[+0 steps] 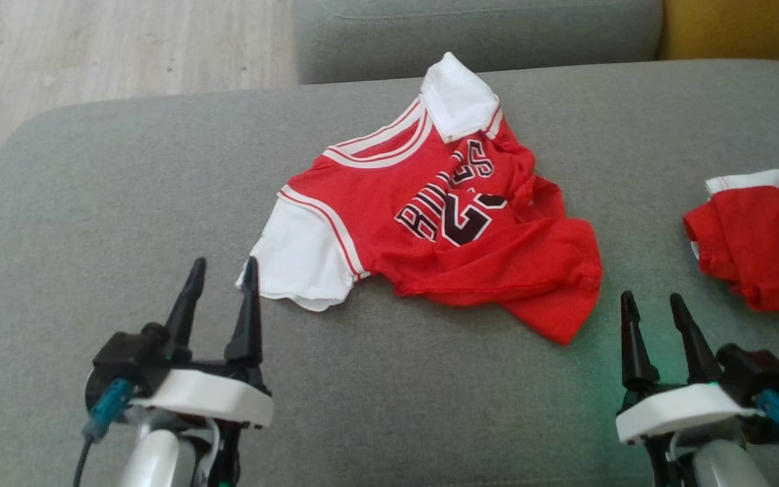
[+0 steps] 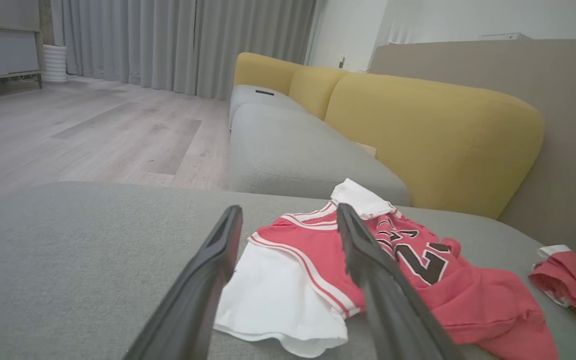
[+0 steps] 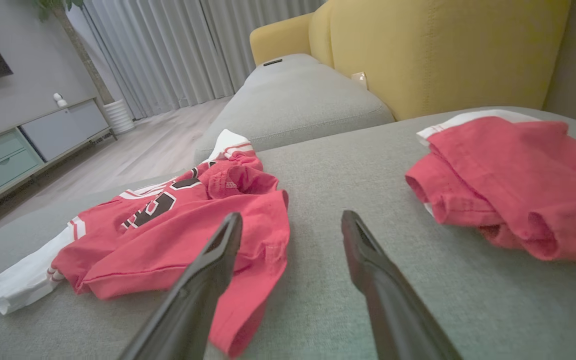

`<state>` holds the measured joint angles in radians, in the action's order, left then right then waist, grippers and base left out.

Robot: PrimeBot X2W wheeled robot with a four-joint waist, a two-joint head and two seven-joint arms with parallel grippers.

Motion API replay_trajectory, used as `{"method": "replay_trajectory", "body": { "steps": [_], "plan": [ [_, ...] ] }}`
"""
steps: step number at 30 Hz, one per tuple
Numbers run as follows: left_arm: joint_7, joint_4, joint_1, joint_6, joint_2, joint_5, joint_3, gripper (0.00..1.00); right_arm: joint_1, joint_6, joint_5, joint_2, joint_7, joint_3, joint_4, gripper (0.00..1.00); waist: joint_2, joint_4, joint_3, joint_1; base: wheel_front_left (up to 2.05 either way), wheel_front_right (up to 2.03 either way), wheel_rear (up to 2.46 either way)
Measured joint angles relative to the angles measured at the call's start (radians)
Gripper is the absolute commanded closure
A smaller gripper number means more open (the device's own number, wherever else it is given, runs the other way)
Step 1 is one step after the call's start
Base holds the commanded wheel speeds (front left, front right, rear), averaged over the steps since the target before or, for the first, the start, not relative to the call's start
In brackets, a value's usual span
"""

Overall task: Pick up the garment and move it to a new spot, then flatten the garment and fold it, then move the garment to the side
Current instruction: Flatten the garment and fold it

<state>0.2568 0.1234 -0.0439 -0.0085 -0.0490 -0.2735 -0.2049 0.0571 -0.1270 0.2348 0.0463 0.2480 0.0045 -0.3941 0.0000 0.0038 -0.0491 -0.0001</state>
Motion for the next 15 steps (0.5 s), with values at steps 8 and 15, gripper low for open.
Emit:
{"method": "replay_trajectory", "body": {
  "steps": [8,15],
  "plan": [
    [0.000,0.146,-0.039,0.072,0.001,0.041,0.021,0.00,-0.017,0.000,0.001,0.000,0.000,0.000,0.069,0.00,0.0000,-0.017,-0.034,0.0001,0.00,0.00,0.00],
    [0.000,0.409,-0.195,0.077,-0.006,0.096,0.023,0.00,-0.005,0.000,-0.002,0.000,0.000,0.008,0.090,0.00,0.0000,-0.023,-0.075,0.0002,0.00,0.00,0.00]
  ]
}}
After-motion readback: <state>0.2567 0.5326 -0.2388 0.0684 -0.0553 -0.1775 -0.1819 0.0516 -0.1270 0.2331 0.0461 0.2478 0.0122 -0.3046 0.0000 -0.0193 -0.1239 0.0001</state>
